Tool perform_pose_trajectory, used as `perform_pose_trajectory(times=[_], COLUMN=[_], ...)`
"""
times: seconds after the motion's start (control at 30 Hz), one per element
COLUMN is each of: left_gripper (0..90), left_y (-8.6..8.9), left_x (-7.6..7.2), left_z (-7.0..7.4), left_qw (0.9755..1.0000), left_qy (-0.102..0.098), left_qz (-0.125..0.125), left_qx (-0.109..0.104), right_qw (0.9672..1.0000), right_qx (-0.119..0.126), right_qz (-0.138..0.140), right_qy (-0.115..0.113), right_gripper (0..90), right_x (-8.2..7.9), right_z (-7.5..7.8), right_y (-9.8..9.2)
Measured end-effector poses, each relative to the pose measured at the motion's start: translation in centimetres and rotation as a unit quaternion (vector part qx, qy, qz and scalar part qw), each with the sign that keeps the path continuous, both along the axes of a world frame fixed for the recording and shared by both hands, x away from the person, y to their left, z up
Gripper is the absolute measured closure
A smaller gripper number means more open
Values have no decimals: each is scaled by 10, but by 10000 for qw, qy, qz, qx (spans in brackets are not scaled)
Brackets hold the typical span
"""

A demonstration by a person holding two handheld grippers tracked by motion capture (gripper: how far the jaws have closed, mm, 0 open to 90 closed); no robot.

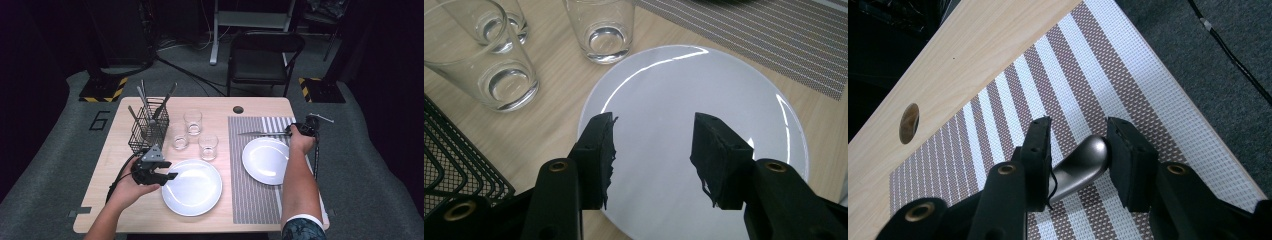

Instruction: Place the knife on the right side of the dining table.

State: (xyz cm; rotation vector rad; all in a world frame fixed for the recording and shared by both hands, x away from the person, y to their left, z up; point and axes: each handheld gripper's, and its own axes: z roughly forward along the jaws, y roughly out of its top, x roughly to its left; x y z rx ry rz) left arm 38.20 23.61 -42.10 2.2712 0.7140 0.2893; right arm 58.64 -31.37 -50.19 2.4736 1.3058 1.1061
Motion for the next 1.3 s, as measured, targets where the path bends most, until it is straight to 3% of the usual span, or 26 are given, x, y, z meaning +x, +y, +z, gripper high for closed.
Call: perform_pose_trajectory(times=[0.47, 0.63, 1.3], left_gripper=[514, 514, 511], left_y=[0, -1, 5], left_x=[1, 1, 1], left_z=[-1, -1, 0], left_qw=[10000, 10000, 10000], left_qy=[7, 33, 18], left_qz=[-16, -13, 67], left_qx=[27, 15, -69], right_qw=[10000, 9999, 9997], right_qx=[-31, 29, -182], right_qz=[-50, -69, 64], right_qy=[11, -124, -124], right_gripper=[632, 643, 631], right_x=[-1, -2, -9], right_z=[0, 4, 16], right_y=[-5, -8, -8])
